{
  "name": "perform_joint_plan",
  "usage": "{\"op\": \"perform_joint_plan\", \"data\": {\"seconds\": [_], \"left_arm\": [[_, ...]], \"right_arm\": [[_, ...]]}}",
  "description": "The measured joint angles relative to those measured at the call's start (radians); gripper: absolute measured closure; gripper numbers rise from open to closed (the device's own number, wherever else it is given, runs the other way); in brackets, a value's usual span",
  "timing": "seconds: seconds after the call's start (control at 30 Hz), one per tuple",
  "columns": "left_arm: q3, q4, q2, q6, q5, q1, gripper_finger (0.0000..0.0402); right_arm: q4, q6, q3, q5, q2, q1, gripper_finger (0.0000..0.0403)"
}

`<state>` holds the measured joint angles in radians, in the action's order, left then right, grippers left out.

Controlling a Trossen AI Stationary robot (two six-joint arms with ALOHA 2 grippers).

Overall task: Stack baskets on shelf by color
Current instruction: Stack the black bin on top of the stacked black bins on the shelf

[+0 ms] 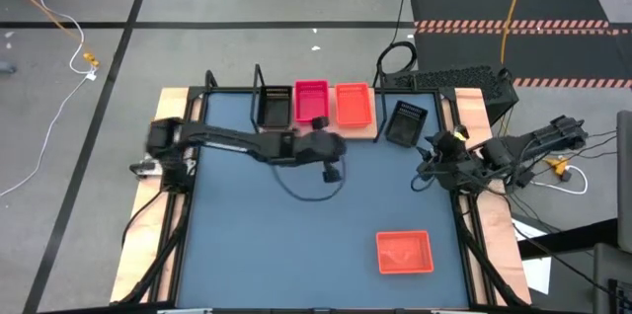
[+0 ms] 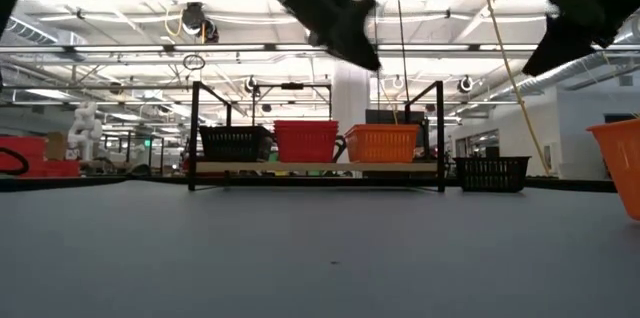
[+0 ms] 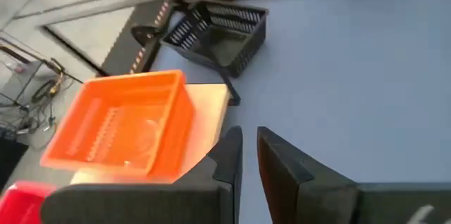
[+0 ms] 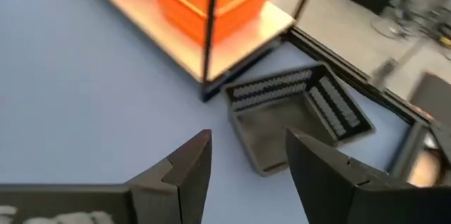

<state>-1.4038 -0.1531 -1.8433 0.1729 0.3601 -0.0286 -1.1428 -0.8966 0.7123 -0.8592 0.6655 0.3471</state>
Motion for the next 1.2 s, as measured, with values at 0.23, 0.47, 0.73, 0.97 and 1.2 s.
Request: {"op": "perform_joint_plan", "data": {"seconds": [0.23, 0.47, 0.73, 0.97, 1.2], "left_arm": [[0.261, 0.190, 0.248, -0.023, 0.007, 0.001, 0.0355], [0.369, 0.195, 0.419, -0.062, 0.007, 0.004, 0.0355], [0.422, 0.189, 0.466, -0.047, 0.004, 0.019, 0.0355], [0.422, 0.138, 0.466, -0.026, 0.004, 0.019, 0.0355], [0.422, 0.105, 0.466, -0.041, 0.004, 0.019, 0.0355]], "right_arm": [[0.015, 0.053, -0.002, 0.011, 0.033, -0.179, 0.0227], [0.149, 0.277, -0.001, 0.224, 0.063, -0.402, 0.0227], [0.176, 0.408, -0.001, 0.376, 0.197, -0.505, 0.0227], [0.328, 0.548, -0.001, 0.472, 0.301, -0.556, 0.0227], [0.348, 0.576, -0.001, 0.471, 0.428, -0.616, 0.0227]]}}
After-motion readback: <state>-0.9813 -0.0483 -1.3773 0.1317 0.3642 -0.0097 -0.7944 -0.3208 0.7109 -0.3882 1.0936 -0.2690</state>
